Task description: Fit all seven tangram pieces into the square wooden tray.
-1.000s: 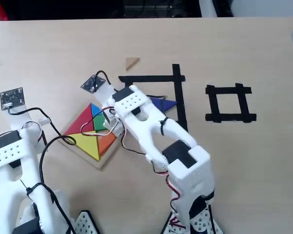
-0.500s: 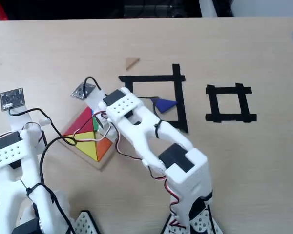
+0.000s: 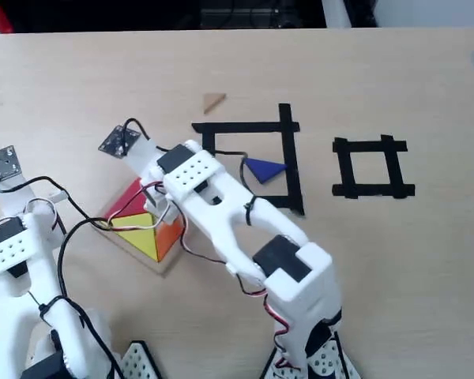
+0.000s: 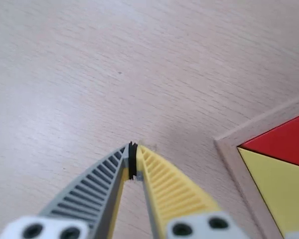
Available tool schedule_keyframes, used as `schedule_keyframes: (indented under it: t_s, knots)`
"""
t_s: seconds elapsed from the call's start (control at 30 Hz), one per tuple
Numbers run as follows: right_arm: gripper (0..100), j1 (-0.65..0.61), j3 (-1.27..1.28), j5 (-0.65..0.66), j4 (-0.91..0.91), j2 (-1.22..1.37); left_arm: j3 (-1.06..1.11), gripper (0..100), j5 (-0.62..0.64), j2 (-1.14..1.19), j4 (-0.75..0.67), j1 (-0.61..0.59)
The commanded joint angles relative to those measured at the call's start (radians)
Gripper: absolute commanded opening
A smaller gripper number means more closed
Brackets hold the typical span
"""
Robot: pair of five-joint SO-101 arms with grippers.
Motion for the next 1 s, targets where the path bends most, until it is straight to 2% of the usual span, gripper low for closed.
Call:
schedule_keyframes:
  t_s: [0.0,0.23,0.57,0.97]
  knots:
    - [1.1,-0.055,-0.059,0.003,-0.008,-0.002,-0.005,3,0.009,-0.003,-0.021,-0.012]
    - [1.1,-0.078,-0.056,0.003,-0.011,0.004,-0.005,3,0.009,-0.003,-0.021,-0.012]
    - [1.1,-0.074,-0.120,0.008,-0.006,0.140,-0.004,3,0.009,-0.003,-0.021,-0.012]
    - [1.1,-0.078,-0.153,0.009,0.068,0.127,-0.004,3,0.009,-0.003,-0.021,-0.012]
